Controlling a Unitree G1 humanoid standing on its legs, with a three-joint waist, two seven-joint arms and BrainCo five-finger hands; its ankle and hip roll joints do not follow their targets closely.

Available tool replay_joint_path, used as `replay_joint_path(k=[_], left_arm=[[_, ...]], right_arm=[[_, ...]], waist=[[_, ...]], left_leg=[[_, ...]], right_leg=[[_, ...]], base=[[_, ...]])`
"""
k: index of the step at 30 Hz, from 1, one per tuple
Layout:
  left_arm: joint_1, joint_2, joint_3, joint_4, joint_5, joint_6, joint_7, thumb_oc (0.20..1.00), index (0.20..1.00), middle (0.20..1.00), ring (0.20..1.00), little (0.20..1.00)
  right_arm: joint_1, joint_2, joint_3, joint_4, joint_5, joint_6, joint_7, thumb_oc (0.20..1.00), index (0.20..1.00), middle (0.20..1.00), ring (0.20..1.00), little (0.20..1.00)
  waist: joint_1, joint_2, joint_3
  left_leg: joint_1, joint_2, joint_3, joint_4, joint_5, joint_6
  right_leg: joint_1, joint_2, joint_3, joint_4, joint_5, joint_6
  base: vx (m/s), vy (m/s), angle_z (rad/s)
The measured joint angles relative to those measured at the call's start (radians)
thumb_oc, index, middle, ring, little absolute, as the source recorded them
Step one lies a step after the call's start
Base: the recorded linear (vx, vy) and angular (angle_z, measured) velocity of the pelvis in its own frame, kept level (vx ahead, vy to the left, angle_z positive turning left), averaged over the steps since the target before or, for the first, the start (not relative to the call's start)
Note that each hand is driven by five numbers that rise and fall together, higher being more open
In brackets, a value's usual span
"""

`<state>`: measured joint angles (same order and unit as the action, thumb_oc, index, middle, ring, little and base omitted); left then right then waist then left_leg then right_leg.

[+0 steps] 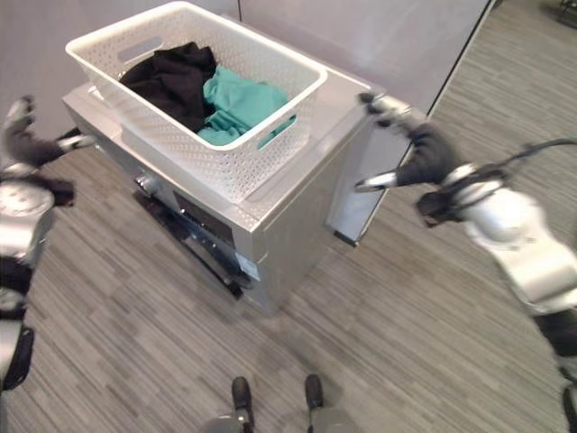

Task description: Grab the laundry basket,head to the washer,open it,put in the laundry and shut it.

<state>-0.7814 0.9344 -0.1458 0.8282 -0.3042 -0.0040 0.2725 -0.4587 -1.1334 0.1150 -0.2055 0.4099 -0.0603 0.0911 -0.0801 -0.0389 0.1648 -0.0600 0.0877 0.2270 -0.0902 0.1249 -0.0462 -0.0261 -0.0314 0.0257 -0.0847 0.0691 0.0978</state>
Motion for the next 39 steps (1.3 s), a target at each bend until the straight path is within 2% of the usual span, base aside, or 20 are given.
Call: replay_joint_path(k=[1,2,4,6,8,10,13,15,17,18,19,20,21,22,24,25,27,30,35,39], left_arm=[[0.034,0.008,0.046,0.012,0.000,-0.001,-0.009,1.000,1.000,1.000,1.000,1.000],[0.115,0.014,0.143,-0.011,0.001,-0.010,-0.021,1.000,1.000,1.000,1.000,1.000],[0.249,0.030,0.270,-0.016,0.000,-0.009,-0.015,1.000,1.000,1.000,1.000,1.000],[0.434,0.019,0.390,-0.090,0.001,-0.014,-0.019,1.000,1.000,1.000,1.000,1.000],[0.579,-0.021,0.460,-0.147,0.004,-0.017,-0.020,1.000,1.000,1.000,1.000,1.000],[0.648,-0.078,0.490,-0.146,0.010,-0.012,-0.018,1.000,1.000,1.000,1.000,1.000],[0.760,-0.212,0.526,-0.210,0.043,-0.039,-0.040,1.000,1.000,1.000,1.000,1.000],[0.779,-0.270,0.484,-0.067,0.039,-0.036,-0.059,1.000,1.000,1.000,1.000,1.000],[0.779,-0.345,0.439,0.046,0.027,-0.022,-0.067,1.000,1.000,1.000,1.000,1.000],[0.780,-0.379,0.398,0.082,0.029,-0.017,-0.074,1.000,1.000,1.000,1.000,1.000],[0.758,-0.429,0.317,0.215,0.034,-0.012,-0.104,1.000,1.000,1.000,1.000,1.000],[0.751,-0.459,0.296,0.278,0.037,-0.008,-0.113,1.000,1.000,1.000,1.000,1.000],[0.726,-0.493,0.273,0.427,0.040,-0.010,-0.135,1.000,1.000,1.000,1.000,1.000],[0.712,-0.510,0.281,0.486,0.039,0.013,-0.142,1.000,1.000,1.000,1.000,1.000],[0.726,-0.546,0.257,0.553,0.039,-0.002,-0.159,1.000,1.000,1.000,1.000,1.000],[0.728,-0.573,0.263,0.592,0.039,0.016,-0.182,1.000,1.000,1.000,1.000,1.000],[0.746,-0.612,0.260,0.639,0.040,0.031,-0.190,1.000,1.000,1.000,1.000,1.000],[0.810,-0.693,0.228,0.635,0.080,0.036,-0.213,1.000,1.000,1.000,1.000,1.000],[0.832,-0.756,0.160,0.545,0.072,0.025,-0.218,1.000,1.000,1.000,1.000,1.000],[0.823,-0.746,0.040,0.481,0.119,-0.011,-0.202,1.000,1.000,1.000,1.000,1.000]], right_arm=[[0.074,-0.002,-0.079,-0.023,0.000,-0.015,0.005,1.000,1.000,1.000,1.000,1.000],[0.225,0.007,-0.235,-0.086,-0.005,-0.025,0.024,1.000,1.000,1.000,1.000,1.000],[0.356,0.053,-0.383,-0.121,-0.011,-0.049,0.025,1.000,1.000,1.000,1.000,1.000],[0.520,0.167,-0.541,-0.121,-0.042,-0.069,0.020,1.000,1.000,1.000,1.000,1.000],[0.617,0.259,-0.611,-0.109,-0.067,-0.069,0.017,1.000,1.000,1.000,1.000,1.000],[0.668,0.290,-0.616,-0.044,-0.106,-0.065,-0.002,1.000,1.000,1.000,1.000,1.000],[0.697,0.426,-0.657,0.129,-0.238,-0.067,-0.065,1.000,1.000,1.000,1.000,1.000],[0.695,0.462,-0.628,0.388,-0.287,-0.051,-0.139,1.000,1.000,1.000,1.000,1.000],[0.672,0.554,-0.582,0.641,-0.257,-0.008,-0.218,1.000,1.000,1.000,1.000,1.000],[0.653,0.579,-0.540,0.781,-0.230,-0.015,-0.233,1.000,1.000,1.000,1.000,1.000],[0.608,0.603,-0.469,1.007,-0.189,0.024,-0.256,1.000,1.000,1.000,1.000,1.000],[0.610,0.614,-0.438,1.054,-0.184,0.040,-0.261,1.000,1.000,1.000,1.000,1.000],[0.569,0.621,-0.388,1.239,-0.158,0.020,-0.261,1.000,1.000,1.000,1.000,1.000],[0.541,0.624,-0.373,1.337,-0.139,0.060,-0.262,1.000,1.000,1.000,1.000,1.000],[0.513,0.643,-0.291,1.524,-0.133,0.057,-0.247,1.000,1.000,1.000,1.000,1.000],[0.517,0.658,-0.287,1.556,-0.121,0.090,-0.224,1.000,1.000,1.000,1.000,1.000],[0.512,0.686,-0.243,1.638,-0.122,0.088,-0.190,1.000,1.000,1.000,1.000,1.000],[0.572,0.781,-0.063,1.581,-0.221,0.110,-0.136,1.000,1.000,1.000,1.000,1.000],[0.609,0.873,-0.059,1.434,-0.226,0.075,-0.127,1.000,1.000,1.000,1.000,1.000],[0.602,0.864,-0.030,1.397,-0.228,0.058,-0.135,1.000,1.000,1.000,1.000,1.000]], waist=[[0.000,0.002,0.000],[0.000,0.007,-0.002],[-0.012,0.012,-0.005],[-0.017,0.015,-0.023],[-0.017,0.022,-0.043],[-0.015,0.032,-0.053],[-0.017,0.038,-0.099],[-0.022,0.044,-0.129],[-0.022,0.044,-0.137],[-0.017,0.046,-0.136],[-0.017,0.051,-0.142],[-0.019,0.058,-0.145],[-0.022,0.064,-0.146],[-0.025,0.062,-0.150],[-0.021,0.060,-0.153],[-0.021,0.072,-0.163],[-0.021,0.070,-0.170],[-0.016,0.072,-0.187],[-0.016,0.066,-0.188],[-0.015,0.063,-0.185]], left_leg=[[0.009,0.001,-0.001,0.000,-0.005,-0.004],[0.013,0.000,0.000,0.000,-0.013,-0.010],[0.026,-0.003,0.004,0.000,-0.015,-0.004],[0.038,-0.007,0.008,0.000,-0.023,-0.003],[0.049,-0.009,0.016,0.000,-0.031,-0.002],[0.071,-0.014,0.027,0.000,-0.035,0.003],[0.080,-0.020,0.025,-0.001,-0.045,0.008],[0.085,-0.024,0.024,-0.001,-0.047,0.012],[0.092,-0.026,0.026,-0.002,-0.048,0.013],[0.093,-0.025,0.027,-0.001,-0.049,0.013],[0.093,-0.027,0.027,-0.006,-0.051,0.009],[0.093,-0.029,0.028,-0.006,-0.052,0.009],[0.096,-0.029,0.031,-0.005,-0.054,0.004],[0.096,-0.029,0.033,-0.006,-0.054,0.004],[0.094,-0.027,0.029,-0.006,-0.057,0.008],[0.093,-0.026,0.031,-0.006,-0.058,0.008],[0.096,-0.026,0.032,-0.005,-0.059,0.009],[0.094,-0.026,0.030,-0.003,-0.061,0.012],[0.093,-0.027,0.032,-0.001,-0.061,0.012],[0.090,-0.027,0.032,-0.003,-0.061,0.012]], right_leg=[[0.009,0.001,-0.002,0.000,-0.006,-0.006],[0.010,0.000,-0.004,0.000,-0.011,-0.014],[0.021,-0.004,0.000,0.000,-0.010,-0.011],[0.030,-0.006,0.002,0.002,-0.016,-0.011],[0.034,-0.008,0.010,0.006,-0.018,-0.011],[0.057,-0.015,0.018,0.001,-0.018,-0.009],[0.066,-0.020,0.017,0.003,-0.033,-0.001],[0.065,-0.024,0.017,0.017,-0.040,0.000],[0.067,-0.026,0.018,0.022,-0.046,0.002],[0.064,-0.028,0.017,0.025,-0.051,0.000],[0.064,-0.031,0.017,0.025,-0.051,0.001],[0.063,-0.033,0.016,0.025,-0.051,0.002],[0.062,-0.039,0.004,0.028,-0.050,0.003],[0.060,-0.039,0.001,0.029,-0.049,0.004],[0.060,-0.039,-0.008,0.029,-0.049,0.003],[0.055,-0.038,-0.006,0.034,-0.050,0.002],[0.057,-0.038,-0.007,0.035,-0.051,0.001],[0.044,-0.037,-0.009,0.059,-0.065,-0.007],[0.015,-0.037,-0.005,0.118,-0.092,-0.007],[-0.001,-0.038,-0.004,0.145,-0.105,-0.006]], base=[[0.08,0.023,0.03],[0.06,0.020,-0.01],[0.04,0.028,-0.05],[0.04,0.031,-0.06],[0.01,0.012,-0.12],[0.00,0.028,-0.10],[-0.02,0.029,0.03],[-0.02,0.002,-0.01],[0.00,0.000,0.00],[0.00,0.000,0.00],[0.00,-0.018,-0.03],[-0.01,-0.024,-0.06],[-0.01,-0.021,-0.09],[0.00,-0.026,-0.03],[0.00,0.000,0.00],[0.02,-0.031,-0.05],[0.02,-0.054,-0.02],[0.00,-0.014,0.00],[0.00,0.000,0.00],[0.00,0.000,0.00]])
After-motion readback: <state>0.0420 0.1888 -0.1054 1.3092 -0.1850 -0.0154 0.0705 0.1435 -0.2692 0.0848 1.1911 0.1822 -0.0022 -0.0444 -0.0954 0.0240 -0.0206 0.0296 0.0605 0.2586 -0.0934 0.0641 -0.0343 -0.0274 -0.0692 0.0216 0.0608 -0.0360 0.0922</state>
